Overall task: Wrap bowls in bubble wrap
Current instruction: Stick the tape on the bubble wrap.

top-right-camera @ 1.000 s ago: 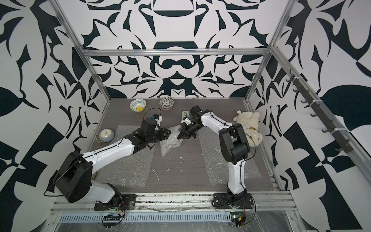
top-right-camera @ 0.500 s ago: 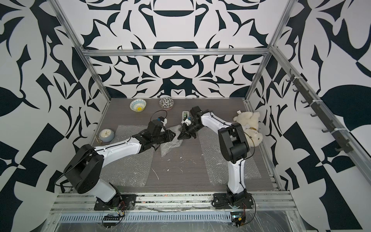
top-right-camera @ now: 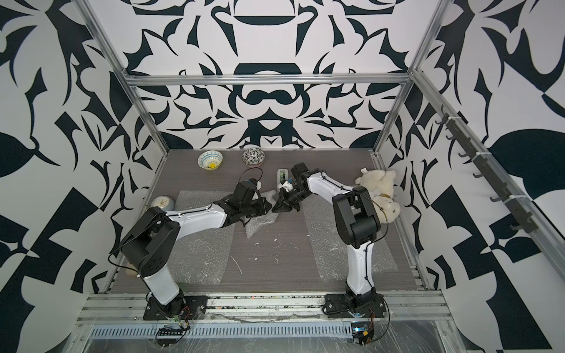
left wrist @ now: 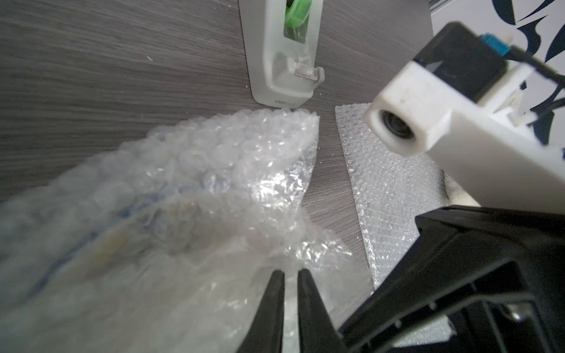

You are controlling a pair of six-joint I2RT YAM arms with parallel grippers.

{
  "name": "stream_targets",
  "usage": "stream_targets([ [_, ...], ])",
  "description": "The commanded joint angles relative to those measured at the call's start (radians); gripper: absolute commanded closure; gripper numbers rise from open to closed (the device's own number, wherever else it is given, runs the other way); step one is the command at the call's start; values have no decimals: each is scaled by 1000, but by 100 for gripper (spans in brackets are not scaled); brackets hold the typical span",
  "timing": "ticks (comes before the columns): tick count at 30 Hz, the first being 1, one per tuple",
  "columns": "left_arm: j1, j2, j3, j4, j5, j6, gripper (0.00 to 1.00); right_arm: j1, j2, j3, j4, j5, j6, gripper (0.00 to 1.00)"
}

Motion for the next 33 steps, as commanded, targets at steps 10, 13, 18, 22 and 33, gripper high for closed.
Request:
stream_targets([
  [10,22,99,-26,57,23,-20,87,-26,30,-50,28,-6,-31,100],
  [13,26,115,-37,74,34,-26,87,-29,33,-55,21,-9,-38,100],
  [18,42,116,-57,90,39,-29,87,-32,22,-53,-5,-13,-58,100],
  [22,46,111,-60,86,42,-25,87,-36,13,-41,-46,-12,-82,97],
  [33,46,100,-62,83,46,-20,87,-52,-12,-58,-83,-12,-112,86],
])
